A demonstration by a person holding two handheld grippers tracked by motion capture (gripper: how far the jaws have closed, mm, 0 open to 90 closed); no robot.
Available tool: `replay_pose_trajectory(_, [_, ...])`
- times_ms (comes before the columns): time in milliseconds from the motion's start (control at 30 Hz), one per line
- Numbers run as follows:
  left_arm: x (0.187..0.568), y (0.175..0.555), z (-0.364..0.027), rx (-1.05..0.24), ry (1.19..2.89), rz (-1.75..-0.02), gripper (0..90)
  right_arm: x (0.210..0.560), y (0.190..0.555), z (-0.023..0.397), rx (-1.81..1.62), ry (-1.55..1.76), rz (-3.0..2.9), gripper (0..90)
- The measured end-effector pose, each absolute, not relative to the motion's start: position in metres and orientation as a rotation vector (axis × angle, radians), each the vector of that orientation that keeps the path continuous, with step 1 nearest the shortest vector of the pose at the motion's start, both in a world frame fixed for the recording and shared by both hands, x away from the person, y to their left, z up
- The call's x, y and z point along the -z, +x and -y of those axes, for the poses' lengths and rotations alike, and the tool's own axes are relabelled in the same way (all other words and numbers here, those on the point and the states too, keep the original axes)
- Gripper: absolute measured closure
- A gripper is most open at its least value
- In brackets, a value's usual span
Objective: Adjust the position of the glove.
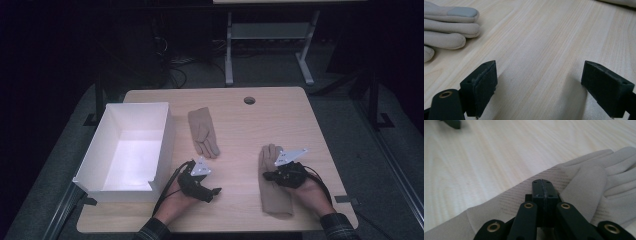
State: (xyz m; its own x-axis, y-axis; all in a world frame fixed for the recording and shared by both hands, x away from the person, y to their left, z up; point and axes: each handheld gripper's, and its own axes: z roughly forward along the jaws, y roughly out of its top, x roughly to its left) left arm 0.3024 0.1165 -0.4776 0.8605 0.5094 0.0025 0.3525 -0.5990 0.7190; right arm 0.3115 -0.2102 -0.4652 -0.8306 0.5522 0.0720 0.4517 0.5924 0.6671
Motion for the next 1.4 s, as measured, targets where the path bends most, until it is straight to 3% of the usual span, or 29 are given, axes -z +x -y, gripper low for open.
replay_pose_trajectory(233, [0.478, 0.302, -0.116, -0.264, 2.264, -0.626, 12.8, 0.456, 0.308, 0.218, -1.088, 0.840, -2.621, 80.1])
replay_pose_trajectory(567, [0.478, 0.302, -0.116, -0.257, 2.259, -0.636, 12.8, 0.461, 0.320, 0.273, -1.016, 1.120, -2.354, 40.8])
replay_pose_trajectory(767, [0.478, 0.302, -0.116, -0.259, 2.264, -0.633, 12.8, 0.469, 0.328, 0.291, -0.955, 1.238, -2.266, 26.3])
replay_pose_trajectory(1200, [0.474, 0.302, -0.113, -0.250, 2.284, -0.694, 14.0, 0.483, 0.333, 0.299, -0.970, 1.342, -2.206, 16.9])
replay_pose_trajectory(1400, [0.463, 0.304, -0.110, -0.224, 2.250, -0.734, 21.7, 0.483, 0.333, 0.299, -0.963, 1.354, -2.199, 14.2])
